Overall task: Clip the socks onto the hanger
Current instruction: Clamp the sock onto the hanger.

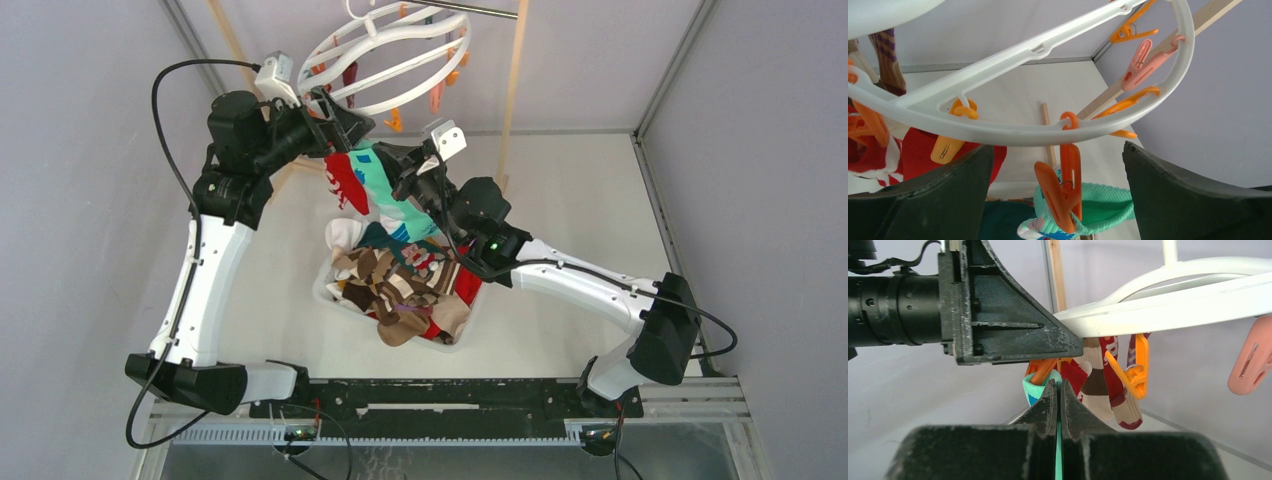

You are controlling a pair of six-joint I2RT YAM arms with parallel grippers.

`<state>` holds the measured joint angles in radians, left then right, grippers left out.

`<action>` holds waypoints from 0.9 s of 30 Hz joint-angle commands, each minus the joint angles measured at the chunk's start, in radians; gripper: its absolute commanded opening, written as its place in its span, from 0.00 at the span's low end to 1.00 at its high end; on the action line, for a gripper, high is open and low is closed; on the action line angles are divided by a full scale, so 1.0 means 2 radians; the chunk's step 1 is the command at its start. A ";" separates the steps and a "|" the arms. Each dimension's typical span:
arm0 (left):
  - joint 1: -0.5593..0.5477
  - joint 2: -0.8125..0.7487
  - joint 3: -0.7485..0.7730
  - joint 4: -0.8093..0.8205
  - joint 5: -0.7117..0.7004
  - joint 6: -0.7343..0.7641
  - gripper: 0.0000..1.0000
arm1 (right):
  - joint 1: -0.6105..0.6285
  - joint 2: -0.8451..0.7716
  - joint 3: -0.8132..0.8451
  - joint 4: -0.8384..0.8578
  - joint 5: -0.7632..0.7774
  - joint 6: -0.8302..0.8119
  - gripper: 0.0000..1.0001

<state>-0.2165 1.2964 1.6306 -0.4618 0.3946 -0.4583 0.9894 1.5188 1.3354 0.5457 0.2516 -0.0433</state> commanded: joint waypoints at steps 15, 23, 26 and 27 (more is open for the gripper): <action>0.039 -0.146 -0.174 0.005 0.125 0.022 0.97 | -0.002 -0.007 0.051 -0.031 -0.058 0.041 0.00; 0.038 -0.131 -0.202 0.043 0.158 0.018 0.92 | -0.002 -0.002 0.070 -0.052 -0.114 0.081 0.00; 0.038 -0.123 -0.205 0.067 0.157 0.012 0.72 | -0.001 0.000 0.075 -0.058 -0.120 0.087 0.00; 0.038 -0.118 -0.205 0.073 0.159 0.012 0.60 | -0.002 0.001 0.075 -0.059 -0.120 0.089 0.02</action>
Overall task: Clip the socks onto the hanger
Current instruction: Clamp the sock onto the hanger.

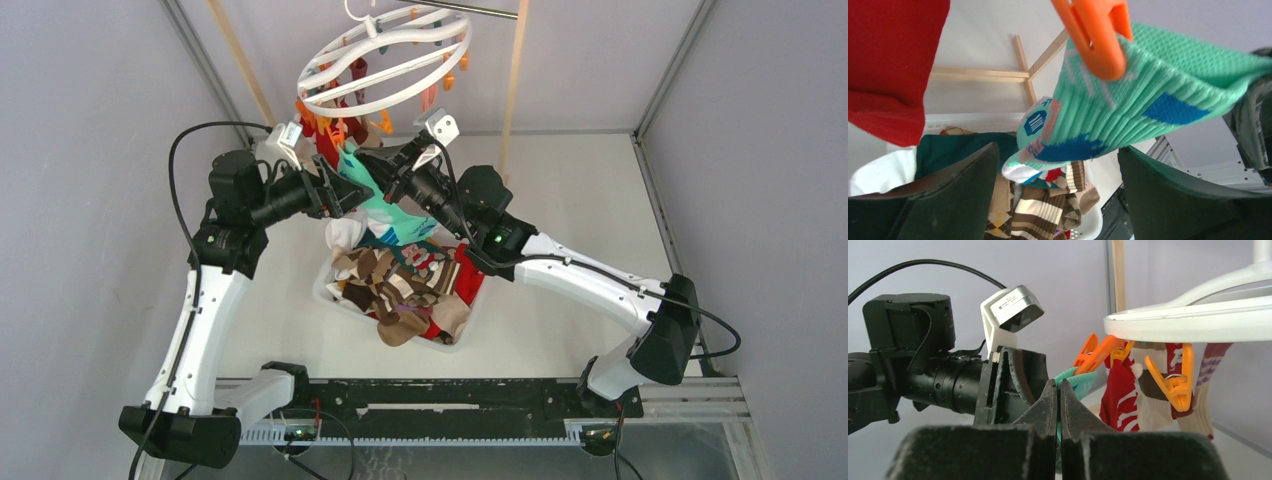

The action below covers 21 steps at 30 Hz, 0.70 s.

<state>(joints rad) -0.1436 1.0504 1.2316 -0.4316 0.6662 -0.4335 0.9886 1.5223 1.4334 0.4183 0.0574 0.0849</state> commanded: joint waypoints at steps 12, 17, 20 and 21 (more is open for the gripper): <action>0.003 -0.003 0.004 0.020 -0.022 0.041 0.00 | -0.052 -0.055 -0.031 0.000 -0.053 0.064 0.56; 0.003 -0.007 0.014 0.011 -0.022 0.043 0.00 | -0.084 -0.082 -0.074 0.001 -0.056 0.078 0.65; 0.002 -0.008 0.015 0.010 -0.018 0.041 0.00 | -0.103 -0.077 -0.082 0.007 -0.068 0.091 0.66; 0.003 -0.009 0.015 0.010 -0.017 0.040 0.00 | -0.104 -0.072 -0.082 0.012 -0.070 0.090 0.66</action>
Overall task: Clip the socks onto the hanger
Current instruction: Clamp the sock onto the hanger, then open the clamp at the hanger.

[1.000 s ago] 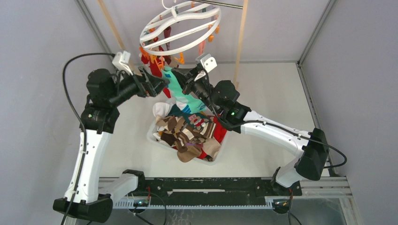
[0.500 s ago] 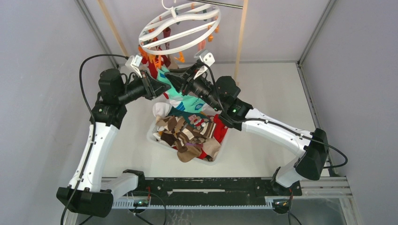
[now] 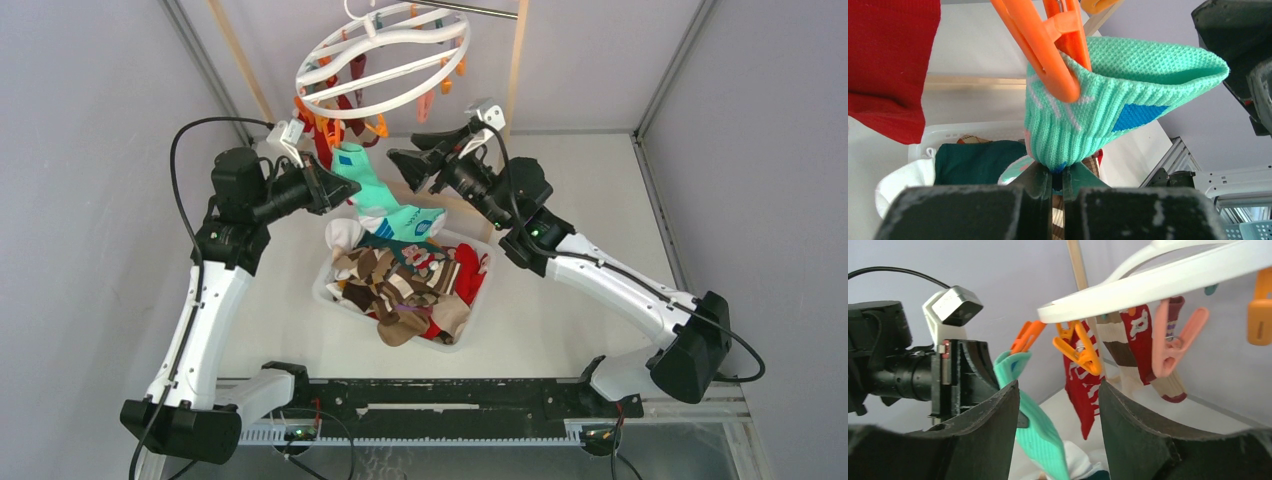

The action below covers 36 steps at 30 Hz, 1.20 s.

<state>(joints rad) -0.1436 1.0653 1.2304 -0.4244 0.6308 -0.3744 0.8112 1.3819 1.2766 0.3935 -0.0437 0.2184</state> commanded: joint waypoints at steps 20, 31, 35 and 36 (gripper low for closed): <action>0.008 -0.027 0.037 -0.037 0.004 0.040 0.00 | -0.046 0.123 0.096 0.082 -0.123 -0.013 0.59; 0.024 -0.031 0.059 -0.050 0.002 0.048 0.00 | -0.032 0.117 0.080 0.083 -0.094 -0.052 0.37; 0.028 -0.032 0.067 -0.056 0.002 0.053 0.00 | -0.027 0.117 0.077 0.083 -0.092 -0.057 0.31; 0.028 -0.033 0.070 -0.059 0.000 0.056 0.00 | -0.026 0.116 0.077 0.084 -0.093 -0.057 0.29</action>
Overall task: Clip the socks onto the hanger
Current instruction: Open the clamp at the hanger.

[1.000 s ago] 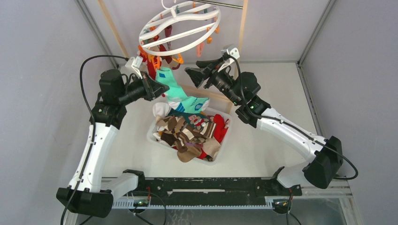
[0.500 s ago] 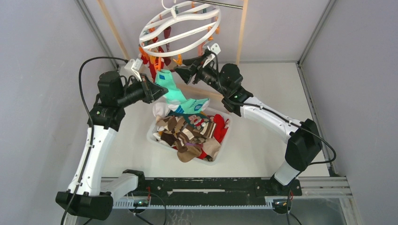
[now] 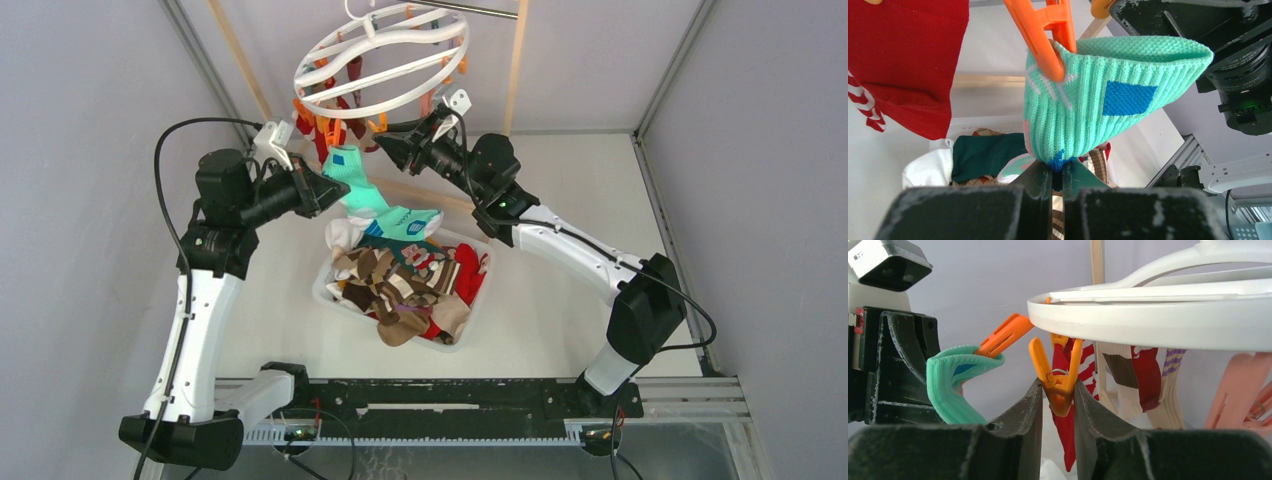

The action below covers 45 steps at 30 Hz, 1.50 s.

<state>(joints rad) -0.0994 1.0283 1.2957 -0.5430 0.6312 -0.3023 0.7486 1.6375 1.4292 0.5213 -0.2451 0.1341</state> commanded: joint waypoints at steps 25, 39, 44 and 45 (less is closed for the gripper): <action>0.017 -0.018 0.057 0.039 -0.276 0.167 0.94 | -0.007 0.003 0.051 0.017 -0.178 0.233 0.01; 0.017 -0.027 0.161 -0.134 -0.151 0.213 1.00 | -0.006 0.023 0.045 0.045 -0.169 0.304 0.00; 0.017 -0.057 0.110 -0.058 -0.234 0.210 1.00 | -0.003 0.028 0.046 0.055 -0.176 0.326 0.00; 0.017 -0.056 0.112 -0.069 -0.198 0.206 1.00 | -0.003 0.029 0.046 0.055 -0.178 0.326 0.00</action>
<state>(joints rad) -0.0696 0.9382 1.5444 -0.7357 0.2428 0.0948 0.7261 1.7008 1.4990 0.5720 -0.5415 0.7235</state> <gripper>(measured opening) 0.996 0.279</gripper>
